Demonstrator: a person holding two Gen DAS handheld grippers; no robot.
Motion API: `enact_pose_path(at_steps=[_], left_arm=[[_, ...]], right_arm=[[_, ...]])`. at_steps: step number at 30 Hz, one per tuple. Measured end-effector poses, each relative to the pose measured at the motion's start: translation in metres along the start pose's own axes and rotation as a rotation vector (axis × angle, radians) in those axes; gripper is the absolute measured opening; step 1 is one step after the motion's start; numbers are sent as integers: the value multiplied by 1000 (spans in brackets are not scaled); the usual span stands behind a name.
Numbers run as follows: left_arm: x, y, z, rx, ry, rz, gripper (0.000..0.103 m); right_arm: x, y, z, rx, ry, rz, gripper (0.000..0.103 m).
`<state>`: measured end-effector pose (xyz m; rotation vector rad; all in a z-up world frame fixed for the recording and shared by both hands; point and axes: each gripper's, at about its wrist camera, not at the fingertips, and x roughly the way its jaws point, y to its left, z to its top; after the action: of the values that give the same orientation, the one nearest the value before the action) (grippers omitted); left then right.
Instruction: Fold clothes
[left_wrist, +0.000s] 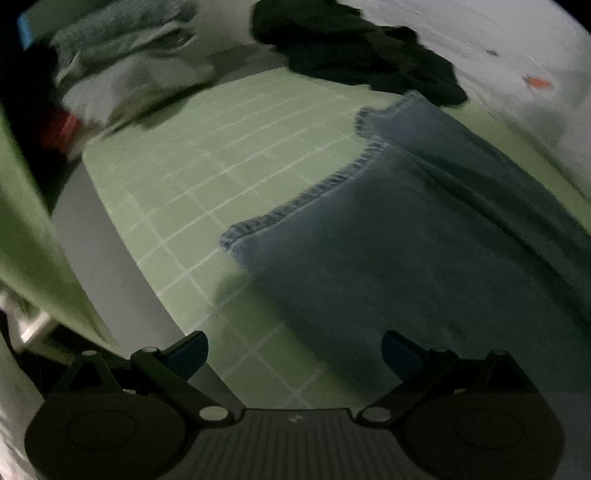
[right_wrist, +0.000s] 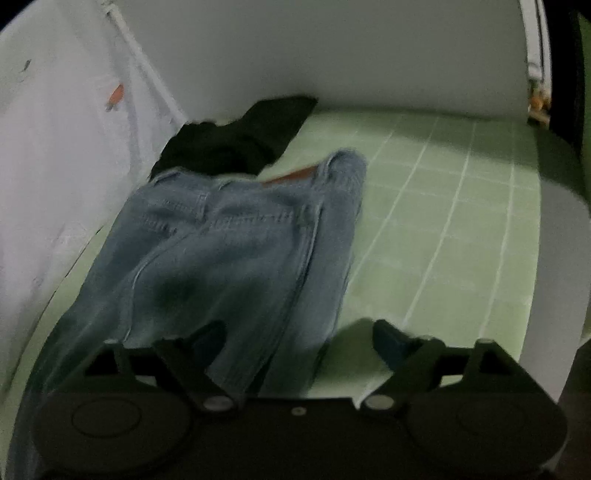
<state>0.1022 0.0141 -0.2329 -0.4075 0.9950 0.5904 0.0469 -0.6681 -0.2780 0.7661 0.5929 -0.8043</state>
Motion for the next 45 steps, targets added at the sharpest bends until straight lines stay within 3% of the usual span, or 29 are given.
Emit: enact_pose_path(at_steps=[3, 6, 7, 8, 9, 10, 11, 12, 13, 16, 19, 21, 24, 26, 28, 31, 34, 36, 42, 45], left_arm=[[9, 8, 6, -68, 1, 0, 99], [20, 12, 13, -95, 0, 9, 88], [20, 11, 14, -98, -15, 27, 76], [18, 10, 14, -91, -37, 43, 56], [19, 8, 17, -75, -47, 51, 48], [18, 7, 19, -75, -55, 37, 22], [16, 8, 21, -95, -64, 20, 3], [13, 9, 23, -113, -74, 27, 3], [7, 11, 24, -128, -91, 24, 3], [-25, 23, 23, -142, -160, 20, 3], [-48, 31, 12, -81, -210, 72, 3], [-41, 39, 2, -46, -184, 114, 3], [-20, 58, -7, -147, -90, 86, 3], [-16, 65, -7, -172, -82, 60, 3], [-14, 65, -6, -158, -81, 48, 5], [-9, 66, -4, -161, -69, 33, 7], [-3, 66, -6, -162, -45, 23, 21], [-1, 64, -7, -145, -45, 33, 21], [0, 63, -7, -143, -49, 40, 20], [-2, 63, -4, -152, -58, 36, 12]], right_arm=[[-5, 6, -9, -41, 13, 32, 90], [-8, 7, -14, -42, 16, 72, 88], [-8, 6, -15, -33, 15, 89, 81], [-8, 6, -15, -25, 16, 98, 76], [-8, 5, -14, -21, 22, 97, 59], [-8, 6, -12, -18, 29, 75, 39], [-7, 6, -10, -15, 37, 52, 30], [-8, 2, -7, 8, 40, 62, 12], [-9, -2, -4, 32, 43, 74, 7], [-21, -14, 1, 93, 30, 129, 5], [-34, -19, -1, 96, 24, 166, 5], [-35, -24, -5, 119, 43, 167, 7], [-24, -28, -11, 94, 83, 126, 13], [-21, -29, -12, 88, 93, 119, 21], [-21, -27, -8, 76, 88, 117, 41], [-20, -27, -1, 75, 76, 113, 59], [-17, -40, 4, 180, 70, 156, 71], [-13, -48, 8, 261, 62, 189, 78], [-5, -74, 23, 492, 8, 193, 79], [2, -78, 32, 519, -27, 167, 79]])
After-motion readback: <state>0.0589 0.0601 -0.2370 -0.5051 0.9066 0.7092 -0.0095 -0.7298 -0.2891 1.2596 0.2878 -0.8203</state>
